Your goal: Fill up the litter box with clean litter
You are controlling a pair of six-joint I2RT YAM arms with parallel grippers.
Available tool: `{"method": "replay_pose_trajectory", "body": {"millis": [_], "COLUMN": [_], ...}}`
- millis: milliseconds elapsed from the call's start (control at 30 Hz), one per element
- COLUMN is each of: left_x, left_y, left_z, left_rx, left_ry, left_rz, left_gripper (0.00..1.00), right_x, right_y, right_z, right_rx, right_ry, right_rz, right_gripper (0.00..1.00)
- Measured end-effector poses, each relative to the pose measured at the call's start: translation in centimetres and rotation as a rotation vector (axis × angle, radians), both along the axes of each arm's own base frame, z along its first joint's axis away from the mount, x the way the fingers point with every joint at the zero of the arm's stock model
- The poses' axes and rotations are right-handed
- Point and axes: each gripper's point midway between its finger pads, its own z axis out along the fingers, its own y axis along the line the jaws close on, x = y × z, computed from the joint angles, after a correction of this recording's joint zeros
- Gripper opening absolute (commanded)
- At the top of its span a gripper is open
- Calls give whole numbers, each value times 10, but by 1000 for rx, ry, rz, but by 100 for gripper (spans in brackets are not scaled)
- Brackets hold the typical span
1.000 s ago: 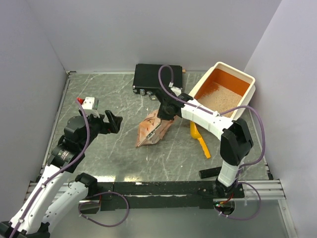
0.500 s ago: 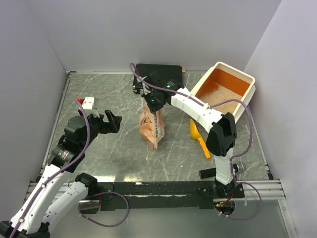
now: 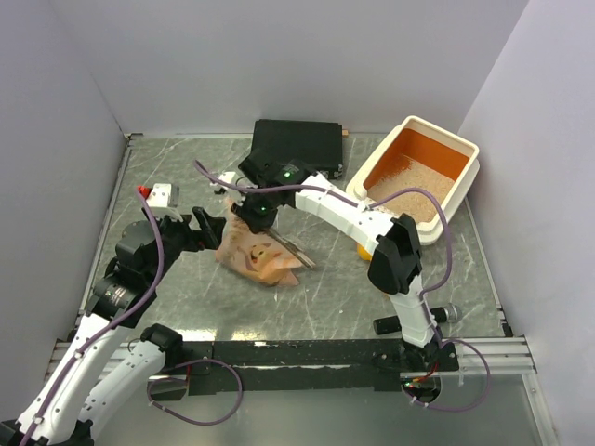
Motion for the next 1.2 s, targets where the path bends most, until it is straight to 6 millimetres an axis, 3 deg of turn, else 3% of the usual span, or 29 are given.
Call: {"method": "replay_pose_trajectory", "body": {"millis": [33,133,300,367,600,700,767,967,1067,1200], "left_x": [0,0,0,0,-1,-1,-1,-1,1,4], "left_y": [0,0,0,0,-2,-3,-4,-4,-3,-2], "left_z": [0,-1,-2,-3,-3,-3,-3,-3,-6,-9], "left_rx": [0,1,2,2,1,-1,-3,-6,-6,-4], "left_ry": [0,1,4,5,6,7,7,11,20,32], "left_rz": [1,1,0,0,-10,-18,-24,-31,-25,-21], "left_gripper": [97,97,97,97,97,97,97,97,97,97], "right_x": [1,6,4,3,-21,-26,-28,-26,-21,-21], "right_y": [3,9,-2,-10,-68,-85,-88,-97,-99,-95], "right_z": [-4,-13,-13,1,91,106,97,35,17,9], "right_rx": [3,36,79,114,312,352,343,246,228,234], "right_ry": [-1,-30,-84,-122,-298,-327,-318,-181,-134,-94], "right_rz": [-1,-9,-45,-61,-98,-114,-116,-151,-172,-172], "right_gripper": [61,75,77,77,78,79,79,79,77,75]}}
